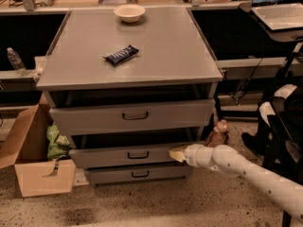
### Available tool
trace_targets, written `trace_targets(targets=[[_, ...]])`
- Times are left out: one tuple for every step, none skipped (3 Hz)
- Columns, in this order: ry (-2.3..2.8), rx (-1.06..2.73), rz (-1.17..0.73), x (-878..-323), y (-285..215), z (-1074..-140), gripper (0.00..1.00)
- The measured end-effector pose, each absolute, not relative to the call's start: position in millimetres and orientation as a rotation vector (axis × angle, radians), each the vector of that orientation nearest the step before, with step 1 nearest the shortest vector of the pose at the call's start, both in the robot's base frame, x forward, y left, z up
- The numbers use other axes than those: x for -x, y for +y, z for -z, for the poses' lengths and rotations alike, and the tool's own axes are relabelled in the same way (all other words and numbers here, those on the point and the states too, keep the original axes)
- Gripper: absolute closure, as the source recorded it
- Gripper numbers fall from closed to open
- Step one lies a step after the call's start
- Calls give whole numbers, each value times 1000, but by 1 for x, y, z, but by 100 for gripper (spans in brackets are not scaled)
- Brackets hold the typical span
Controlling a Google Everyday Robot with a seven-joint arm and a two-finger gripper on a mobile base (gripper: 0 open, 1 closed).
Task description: Close middle drawer
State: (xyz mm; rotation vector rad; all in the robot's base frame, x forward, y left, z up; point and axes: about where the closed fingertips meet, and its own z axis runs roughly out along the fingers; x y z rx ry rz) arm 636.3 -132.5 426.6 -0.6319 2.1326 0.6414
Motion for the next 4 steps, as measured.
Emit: trace_targets(targets=[[2132,632,-641,-633,-132,-427,100],[2130,633,-639,-635,-132,-427,100],[2129,634,-639,-635,-131,-428,100],[2126,635,-637,-635,-131,-429,100]])
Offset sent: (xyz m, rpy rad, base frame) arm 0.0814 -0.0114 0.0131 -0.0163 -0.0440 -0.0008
